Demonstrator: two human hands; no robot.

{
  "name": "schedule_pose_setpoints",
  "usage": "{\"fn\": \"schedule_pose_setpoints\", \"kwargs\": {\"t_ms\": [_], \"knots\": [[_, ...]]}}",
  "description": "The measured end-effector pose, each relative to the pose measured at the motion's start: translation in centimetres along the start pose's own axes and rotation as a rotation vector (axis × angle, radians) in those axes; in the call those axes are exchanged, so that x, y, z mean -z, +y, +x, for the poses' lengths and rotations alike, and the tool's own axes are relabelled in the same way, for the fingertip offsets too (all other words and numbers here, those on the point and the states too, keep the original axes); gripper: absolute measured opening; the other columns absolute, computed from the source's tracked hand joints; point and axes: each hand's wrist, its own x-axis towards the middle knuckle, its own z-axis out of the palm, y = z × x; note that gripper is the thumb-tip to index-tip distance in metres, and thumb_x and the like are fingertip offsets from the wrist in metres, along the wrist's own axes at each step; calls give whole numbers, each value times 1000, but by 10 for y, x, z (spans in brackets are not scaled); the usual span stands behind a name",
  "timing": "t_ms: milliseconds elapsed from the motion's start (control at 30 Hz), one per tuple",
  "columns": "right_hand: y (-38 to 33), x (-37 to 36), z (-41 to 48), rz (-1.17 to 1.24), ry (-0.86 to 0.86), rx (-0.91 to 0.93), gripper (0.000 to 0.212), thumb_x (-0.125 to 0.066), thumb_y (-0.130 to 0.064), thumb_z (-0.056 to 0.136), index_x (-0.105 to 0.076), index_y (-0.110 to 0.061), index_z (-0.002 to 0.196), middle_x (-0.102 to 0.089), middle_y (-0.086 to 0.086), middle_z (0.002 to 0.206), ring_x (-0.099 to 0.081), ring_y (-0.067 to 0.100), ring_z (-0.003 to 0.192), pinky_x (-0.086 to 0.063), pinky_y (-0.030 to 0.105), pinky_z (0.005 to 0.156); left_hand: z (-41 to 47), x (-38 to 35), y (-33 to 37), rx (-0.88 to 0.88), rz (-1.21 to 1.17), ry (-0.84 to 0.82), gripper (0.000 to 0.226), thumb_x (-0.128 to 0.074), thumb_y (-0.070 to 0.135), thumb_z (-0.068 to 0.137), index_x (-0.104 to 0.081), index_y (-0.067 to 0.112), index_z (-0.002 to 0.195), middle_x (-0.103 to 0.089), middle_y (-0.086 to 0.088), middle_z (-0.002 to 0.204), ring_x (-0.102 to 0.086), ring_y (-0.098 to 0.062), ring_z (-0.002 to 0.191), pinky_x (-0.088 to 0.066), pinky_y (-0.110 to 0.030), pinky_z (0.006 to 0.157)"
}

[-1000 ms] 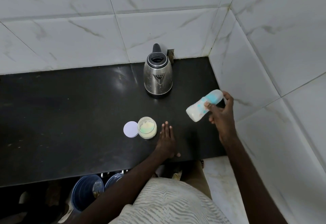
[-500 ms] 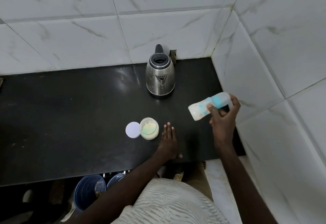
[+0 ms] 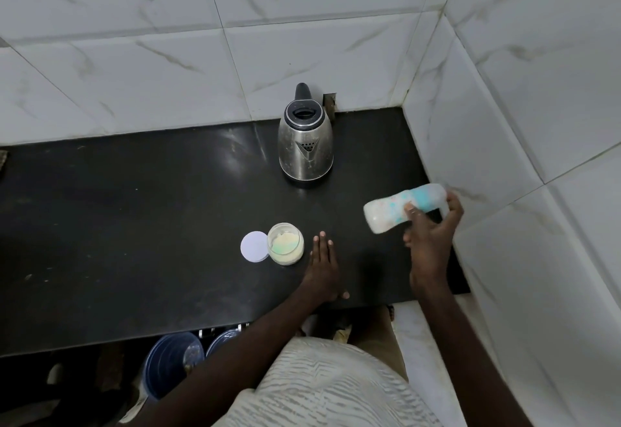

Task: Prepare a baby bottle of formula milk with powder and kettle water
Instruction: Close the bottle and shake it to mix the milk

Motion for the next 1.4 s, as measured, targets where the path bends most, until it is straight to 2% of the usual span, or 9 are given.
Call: {"fn": "schedule_pose_setpoints", "kwargs": {"t_ms": [167, 367, 467, 567, 767, 867, 967, 1200, 1400], "knots": [[31, 10, -33, -227, -404, -26, 77, -79, -17, 90, -35, -37, 150, -67, -3, 129, -74, 12, 106, -62, 29, 73, 14, -10, -9, -3, -48, -15, 145, -81, 68, 68, 8, 1, 162, 26, -29, 164, 35, -45, 148, -1, -60, 126], [7, 5, -9, 20, -20, -22, 67, -74, -21, 95, -35, -35, 147, -65, 10, 135, -69, 20, 96, -52, 19, 55, -4, 4, 2, 13, -46, 15, 137, -78, 57, 81, 12, -15, 154, 27, -39, 158, 22, -52, 150, 0, -55, 126], [15, 0, -24, -65, -173, -40, 66, -74, -16, 94, -38, -33, 147, -70, 8, 124, -71, 10, 82, -51, 20, 52, 5, -2, -3, 7, -54, -6, 142, -80, 62, 75, 11, -10, 157, 29, -35, 159, 26, -49, 149, 0, -58, 127], [28, 2, -37, -153, -378, -64, 73, -78, -17, 91, -36, -37, 148, -70, 1, 122, -76, 17, 99, -58, 27, 62, 13, -11, -10, -13, -47, -2, 145, -80, 70, 67, 5, 1, 162, 25, -28, 164, 31, -46, 149, -3, -60, 125], [4, -2, -6, -11, -10, -24, 63, -75, -24, 95, -38, -37, 145, -68, 11, 130, -68, 11, 83, -50, 19, 52, -3, 3, 4, 29, -66, 28, 138, -80, 57, 79, 12, -13, 155, 28, -36, 159, 23, -50, 151, -1, -54, 127], [14, -1, -19, -99, -216, -38, 64, -75, -18, 94, -39, -35, 145, -69, 11, 126, -69, 8, 79, -50, 19, 51, 4, -2, -3, 12, -55, 12, 140, -80, 61, 75, 9, -9, 158, 25, -35, 161, 26, -49, 150, 2, -56, 127], [31, 4, -34, -220, -428, -61, 73, -79, -18, 90, -37, -38, 148, -66, 3, 132, -73, 17, 105, -58, 23, 65, 19, -18, -16, -24, -32, 10, 143, -75, 76, 66, 1, 3, 163, 21, -27, 166, 33, -46, 148, 4, -60, 125], [5, -1, -1, 16, 25, -45, 64, -75, -24, 95, -37, -34, 145, -68, 10, 130, -69, 17, 89, -51, 20, 54, -2, 1, 2, 15, -42, 21, 138, -78, 60, 79, 11, -15, 155, 25, -39, 159, 20, -53, 150, -2, -54, 127], [29, 26, -32, -264, -401, -85, 75, -78, -18, 90, -36, -35, 150, -67, -3, 124, -74, 7, 97, -57, 21, 62, -4, 6, 0, -11, -16, -19, 135, -80, 54, 80, 11, -10, 157, 25, -34, 161, 23, -48, 151, 2, -52, 127]]}}
